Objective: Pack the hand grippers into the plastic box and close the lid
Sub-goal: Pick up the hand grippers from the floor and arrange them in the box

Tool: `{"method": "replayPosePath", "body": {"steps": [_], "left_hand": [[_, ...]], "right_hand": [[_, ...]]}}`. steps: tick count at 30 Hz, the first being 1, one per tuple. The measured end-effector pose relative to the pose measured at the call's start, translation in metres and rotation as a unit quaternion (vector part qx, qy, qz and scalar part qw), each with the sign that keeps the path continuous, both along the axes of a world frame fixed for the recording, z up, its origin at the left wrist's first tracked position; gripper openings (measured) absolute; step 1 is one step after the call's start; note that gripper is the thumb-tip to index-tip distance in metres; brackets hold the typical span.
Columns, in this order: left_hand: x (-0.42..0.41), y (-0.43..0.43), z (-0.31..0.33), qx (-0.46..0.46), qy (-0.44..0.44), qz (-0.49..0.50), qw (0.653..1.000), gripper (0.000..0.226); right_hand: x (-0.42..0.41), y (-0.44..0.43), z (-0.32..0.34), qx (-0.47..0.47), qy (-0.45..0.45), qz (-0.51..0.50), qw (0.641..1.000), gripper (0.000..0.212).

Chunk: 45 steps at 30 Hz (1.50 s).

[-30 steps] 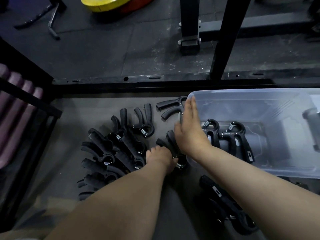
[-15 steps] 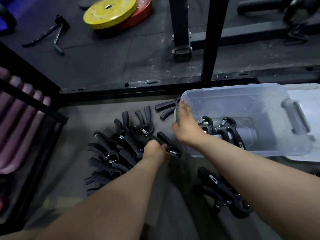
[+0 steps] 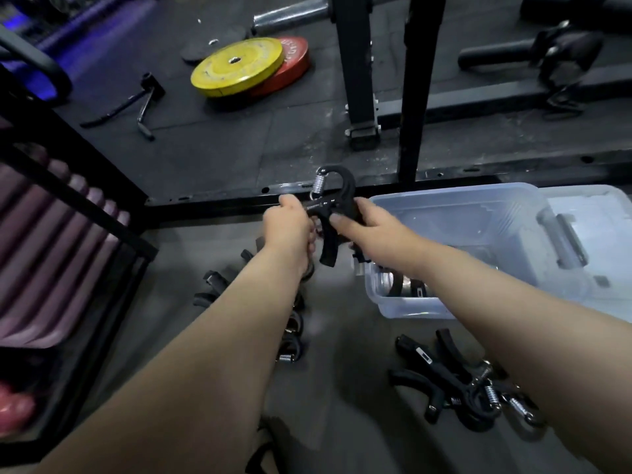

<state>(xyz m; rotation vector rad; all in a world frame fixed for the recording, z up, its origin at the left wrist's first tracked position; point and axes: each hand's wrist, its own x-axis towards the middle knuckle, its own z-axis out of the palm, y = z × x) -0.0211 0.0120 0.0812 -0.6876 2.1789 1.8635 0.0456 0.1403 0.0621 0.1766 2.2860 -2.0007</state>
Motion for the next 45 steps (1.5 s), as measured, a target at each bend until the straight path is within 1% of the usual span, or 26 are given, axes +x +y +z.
{"method": "replayPosePath", "body": {"steps": [2, 4, 5, 6, 7, 8, 9, 10, 12, 15, 17, 19, 21, 24, 27, 28, 31, 32, 33, 34, 37, 39, 40, 41, 42, 45], "left_hand": [[0.002, 0.014, 0.012, 0.041, 0.003, -0.023, 0.999, 0.044], [0.006, 0.025, 0.011, 0.061, 0.007, -0.057, 0.996, 0.054], [0.009, 0.032, 0.006, 0.061, 0.013, -0.081, 0.995, 0.054], [0.012, 0.036, -0.005, 0.030, 0.028, -0.114, 0.993, 0.049], [0.016, 0.040, -0.018, -0.029, 0.051, -0.158, 0.986, 0.039], [0.022, 0.042, -0.033, -0.100, 0.074, -0.203, 0.971, 0.029], [0.029, 0.043, -0.046, -0.155, 0.091, -0.239, 0.954, 0.027], [0.036, 0.043, -0.058, -0.186, 0.104, -0.264, 0.941, 0.032], [0.046, 0.047, -0.075, -0.211, 0.122, -0.298, 0.923, 0.042], [0.053, 0.053, -0.088, -0.238, 0.120, -0.369, 0.891, 0.052], [0.051, 0.053, -0.091, -0.293, 0.137, -0.386, 0.864, 0.058], [0.047, 0.049, -0.093, -0.324, 0.161, -0.381, 0.851, 0.063], [0.042, 0.047, -0.097, -0.300, 0.166, -0.385, 0.857, 0.062], [0.036, 0.044, -0.105, -0.246, 0.182, -0.374, 0.875, 0.056], [0.034, 0.045, -0.111, -0.241, 0.212, -0.354, 0.879, 0.054], [0.034, 0.046, -0.112, -0.240, 0.220, -0.347, 0.880, 0.052], [0.037, 0.048, -0.112, -0.236, 0.231, -0.327, 0.886, 0.047], [0.037, 0.048, -0.112, -0.235, 0.233, -0.323, 0.887, 0.046], [0.037, 0.049, -0.113, -0.233, 0.236, -0.320, 0.888, 0.046], [0.037, 0.049, -0.114, -0.229, 0.234, -0.319, 0.890, 0.046], [0.037, 0.050, -0.113, -0.218, 0.225, -0.315, 0.896, 0.046], [0.037, 0.050, -0.113, -0.214, 0.226, -0.317, 0.896, 0.045], [0.037, 0.050, -0.114, -0.212, 0.227, -0.317, 0.896, 0.045], [0.037, 0.049, -0.116, -0.211, 0.227, -0.317, 0.897, 0.046], [0.037, 0.049, -0.117, -0.210, 0.224, -0.314, 0.898, 0.047], [0.036, 0.049, -0.120, -0.207, 0.219, -0.310, 0.902, 0.048]], "right_hand": [[0.002, 0.005, 0.009, 0.061, 0.027, -0.001, 0.998, 0.031], [0.001, 0.018, 0.009, 0.099, 0.041, -0.035, 0.994, 0.033], [0.002, 0.028, 0.007, 0.106, 0.038, -0.062, 0.992, 0.031], [0.003, 0.040, 0.002, 0.108, 0.025, -0.096, 0.989, 0.029], [0.004, 0.054, -0.003, 0.102, 0.003, -0.130, 0.986, 0.027], [0.006, 0.069, -0.011, 0.091, -0.034, -0.154, 0.983, 0.024], [0.008, 0.083, -0.018, 0.084, -0.077, -0.162, 0.980, 0.020], [0.011, 0.097, -0.027, 0.091, -0.121, -0.154, 0.976, 0.015], [0.016, 0.117, -0.045, 0.131, -0.203, -0.121, 0.963, 0.009], [0.015, 0.124, -0.075, 0.205, -0.277, -0.120, 0.931, 0.016], [0.013, 0.118, -0.092, 0.201, -0.306, -0.111, 0.924, 0.012], [0.008, 0.111, -0.110, 0.185, -0.329, -0.099, 0.921, 0.016], [0.001, 0.105, -0.128, 0.195, -0.345, -0.092, 0.913, 0.024], [-0.010, 0.098, -0.141, 0.229, -0.337, -0.104, 0.907, 0.033], [-0.023, 0.101, -0.159, 0.226, -0.356, -0.118, 0.899, 0.052], [-0.026, 0.103, -0.166, 0.228, -0.369, -0.115, 0.894, 0.053], [-0.024, 0.098, -0.155, 0.291, -0.365, -0.056, 0.883, 0.034], [-0.023, 0.095, -0.150, 0.302, -0.364, -0.051, 0.880, 0.029], [-0.023, 0.092, -0.146, 0.287, -0.377, -0.055, 0.879, 0.024], [-0.024, 0.092, -0.153, 0.279, -0.377, -0.056, 0.881, 0.026], [-0.027, 0.095, -0.162, 0.323, -0.397, -0.050, 0.858, 0.053], [-0.030, 0.096, -0.166, 0.349, -0.406, -0.025, 0.844, 0.054], [-0.032, 0.095, -0.166, 0.346, -0.414, -0.042, 0.841, 0.053], [-0.036, 0.092, -0.165, 0.310, -0.450, -0.062, 0.835, 0.055], [-0.039, 0.088, -0.167, 0.291, -0.458, -0.071, 0.837, 0.059], [-0.045, 0.084, -0.182, 0.279, -0.472, -0.138, 0.825, 0.063]]}}
